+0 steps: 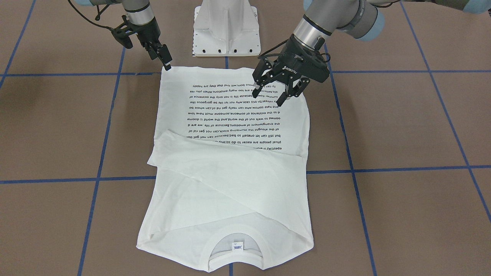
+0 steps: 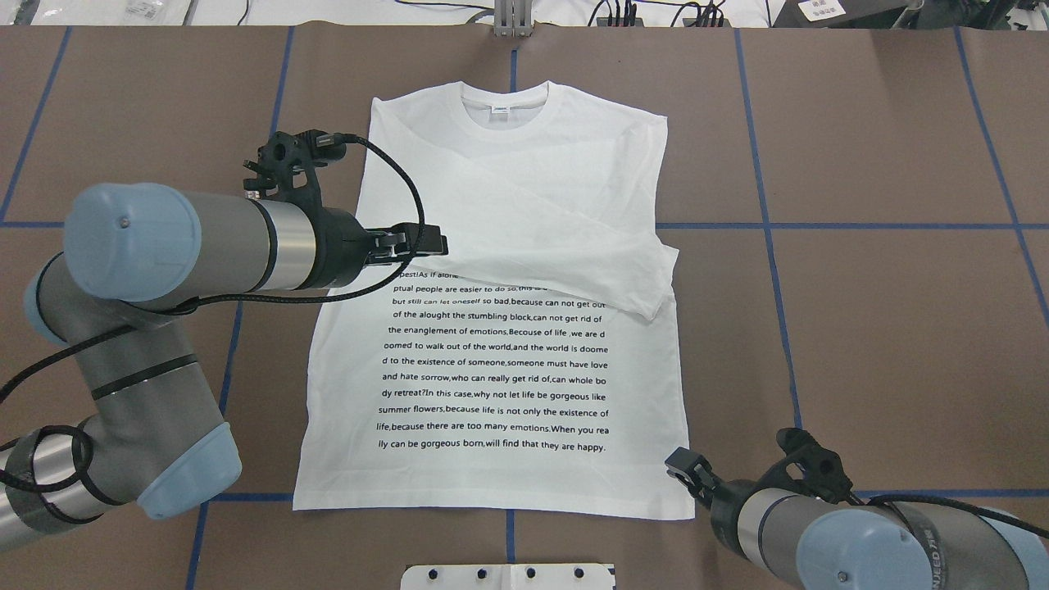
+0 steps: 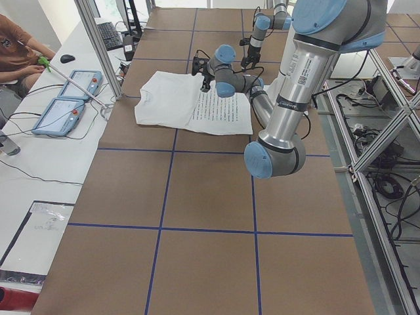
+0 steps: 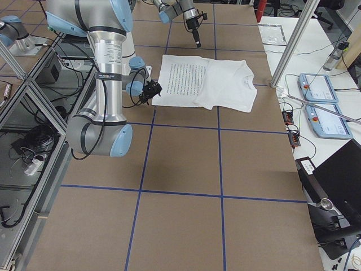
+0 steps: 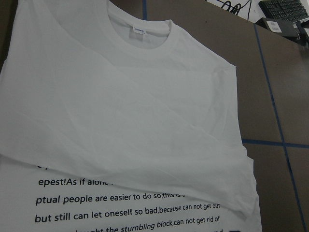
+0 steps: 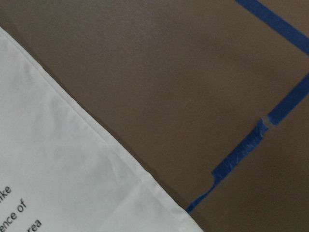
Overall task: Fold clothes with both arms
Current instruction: 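Release the sleeve with the left gripper while the right gripper moves to the hem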
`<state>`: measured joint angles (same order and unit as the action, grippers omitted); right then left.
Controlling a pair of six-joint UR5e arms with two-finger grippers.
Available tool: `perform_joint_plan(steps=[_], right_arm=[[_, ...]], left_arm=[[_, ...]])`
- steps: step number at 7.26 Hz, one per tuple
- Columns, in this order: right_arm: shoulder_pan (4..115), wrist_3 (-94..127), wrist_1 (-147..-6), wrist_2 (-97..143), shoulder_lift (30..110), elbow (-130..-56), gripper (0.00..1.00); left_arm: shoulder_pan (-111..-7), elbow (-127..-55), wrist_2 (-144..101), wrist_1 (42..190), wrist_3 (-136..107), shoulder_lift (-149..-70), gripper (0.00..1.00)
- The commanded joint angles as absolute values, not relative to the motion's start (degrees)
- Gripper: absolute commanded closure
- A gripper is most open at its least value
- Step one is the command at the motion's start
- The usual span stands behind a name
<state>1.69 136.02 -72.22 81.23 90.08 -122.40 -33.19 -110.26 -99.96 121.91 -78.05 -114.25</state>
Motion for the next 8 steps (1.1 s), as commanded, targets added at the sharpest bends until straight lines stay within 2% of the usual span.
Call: perform_joint_plan(steps=[1, 3, 8], right_arm=[[0.44, 135.97, -72.42, 81.21, 89.3, -121.21, 0.04], [0.18, 135.88, -76.95, 81.82, 86.59, -120.68, 0.23], [0.88, 135.88, -79.01, 81.56, 85.25, -119.71, 0.39]], left_arm=[[-33.13, -110.3, -99.76, 121.9, -78.05, -113.73, 0.16], [-33.13, -110.39, -99.76, 121.9, -78.05, -113.47, 0.16], [-33.22, -110.39, -99.76, 121.9, -78.05, -113.38, 0.15]])
